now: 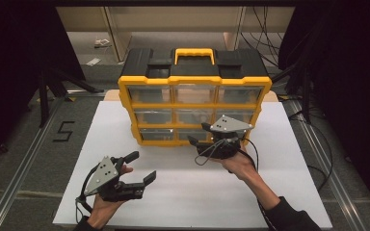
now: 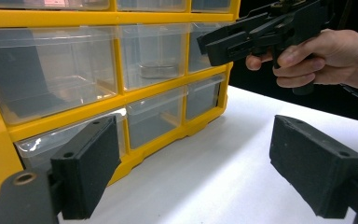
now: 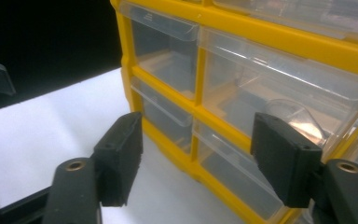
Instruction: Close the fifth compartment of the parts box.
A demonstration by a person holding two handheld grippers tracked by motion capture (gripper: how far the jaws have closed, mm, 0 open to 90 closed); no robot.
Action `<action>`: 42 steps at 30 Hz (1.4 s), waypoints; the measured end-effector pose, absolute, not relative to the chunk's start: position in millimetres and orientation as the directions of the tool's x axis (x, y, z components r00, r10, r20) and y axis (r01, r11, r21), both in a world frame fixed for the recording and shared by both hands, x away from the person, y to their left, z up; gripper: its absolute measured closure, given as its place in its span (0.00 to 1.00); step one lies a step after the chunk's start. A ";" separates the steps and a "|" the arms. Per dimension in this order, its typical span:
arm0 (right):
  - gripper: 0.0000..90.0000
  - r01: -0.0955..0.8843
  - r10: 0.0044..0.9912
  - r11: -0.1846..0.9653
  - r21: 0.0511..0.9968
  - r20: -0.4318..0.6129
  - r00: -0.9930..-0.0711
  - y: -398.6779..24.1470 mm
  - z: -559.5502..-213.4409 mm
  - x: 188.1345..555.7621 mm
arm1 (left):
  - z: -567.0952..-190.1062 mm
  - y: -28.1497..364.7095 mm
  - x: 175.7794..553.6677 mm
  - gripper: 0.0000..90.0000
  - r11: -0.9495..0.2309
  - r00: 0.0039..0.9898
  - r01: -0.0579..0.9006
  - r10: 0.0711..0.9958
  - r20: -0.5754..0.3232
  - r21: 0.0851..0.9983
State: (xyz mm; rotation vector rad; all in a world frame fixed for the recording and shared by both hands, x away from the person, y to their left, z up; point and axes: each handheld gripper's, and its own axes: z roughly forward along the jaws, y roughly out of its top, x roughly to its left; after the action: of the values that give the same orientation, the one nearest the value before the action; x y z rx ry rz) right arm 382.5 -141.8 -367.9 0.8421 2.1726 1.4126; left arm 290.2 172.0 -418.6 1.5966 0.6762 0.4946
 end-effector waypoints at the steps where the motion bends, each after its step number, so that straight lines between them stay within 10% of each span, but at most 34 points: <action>1: 0.36 0.265 0.681 0.295 0.918 -0.007 -0.732 -142.6 -367.9 381.3 | -418.5 172.0 290.2 0.17 -0.057 0.734 0.141 0.676 -0.066 0.988; 42: 0.24 0.187 0.675 0.145 0.972 0.041 -0.737 -166.1 -372.8 332.5 | -418.9 171.3 291.1 0.17 -0.060 0.736 0.143 0.674 -0.065 0.988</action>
State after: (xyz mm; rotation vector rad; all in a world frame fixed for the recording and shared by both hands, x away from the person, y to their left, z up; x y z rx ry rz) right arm 332.5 -166.1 -372.8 0.8242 2.0221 1.6209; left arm 291.1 171.3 -418.9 1.6005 0.6748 0.4926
